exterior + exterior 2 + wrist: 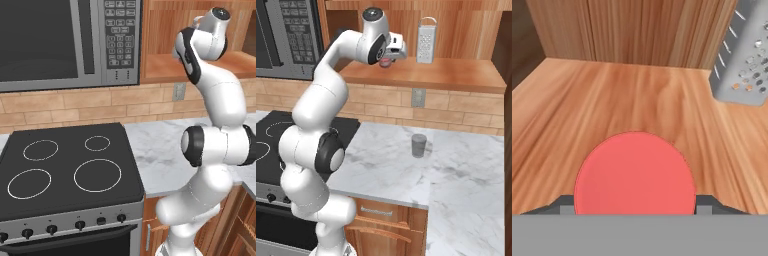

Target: Pick the cereal and jam from the counter and place them in the cabinets closest to them.

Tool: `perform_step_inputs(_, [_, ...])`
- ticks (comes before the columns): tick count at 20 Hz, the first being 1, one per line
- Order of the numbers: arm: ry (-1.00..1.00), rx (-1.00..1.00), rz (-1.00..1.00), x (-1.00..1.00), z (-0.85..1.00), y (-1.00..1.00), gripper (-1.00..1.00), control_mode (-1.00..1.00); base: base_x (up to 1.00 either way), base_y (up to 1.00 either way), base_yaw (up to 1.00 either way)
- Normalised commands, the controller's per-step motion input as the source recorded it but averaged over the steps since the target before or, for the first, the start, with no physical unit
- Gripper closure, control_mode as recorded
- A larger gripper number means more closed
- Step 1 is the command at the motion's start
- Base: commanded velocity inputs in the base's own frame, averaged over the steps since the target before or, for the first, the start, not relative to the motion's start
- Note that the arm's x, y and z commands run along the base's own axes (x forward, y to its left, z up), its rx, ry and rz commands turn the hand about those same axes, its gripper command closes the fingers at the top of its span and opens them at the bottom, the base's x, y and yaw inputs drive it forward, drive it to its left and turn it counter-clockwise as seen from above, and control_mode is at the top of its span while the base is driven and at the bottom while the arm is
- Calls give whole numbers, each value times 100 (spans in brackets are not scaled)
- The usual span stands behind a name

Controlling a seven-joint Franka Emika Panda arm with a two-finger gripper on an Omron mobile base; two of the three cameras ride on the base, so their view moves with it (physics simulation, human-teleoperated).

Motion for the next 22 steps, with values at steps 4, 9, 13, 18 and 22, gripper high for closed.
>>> perform_step_inputs(4, [1,0,0,53,0,4,100,-100,0,0,0])
perform_step_inputs(9, [5,0,0,40,-7,0,100,-100,0,0,0])
perform_step_inputs(13, [6,0,0,33,-15,0,100,-100,0,0,0])
perform_step_inputs(18, [2,0,0,28,-9,0,-100,-100,0,0,0])
perform_step_inputs(22, [0,0,0,8,0,-1,-100,-100,0,0,0])
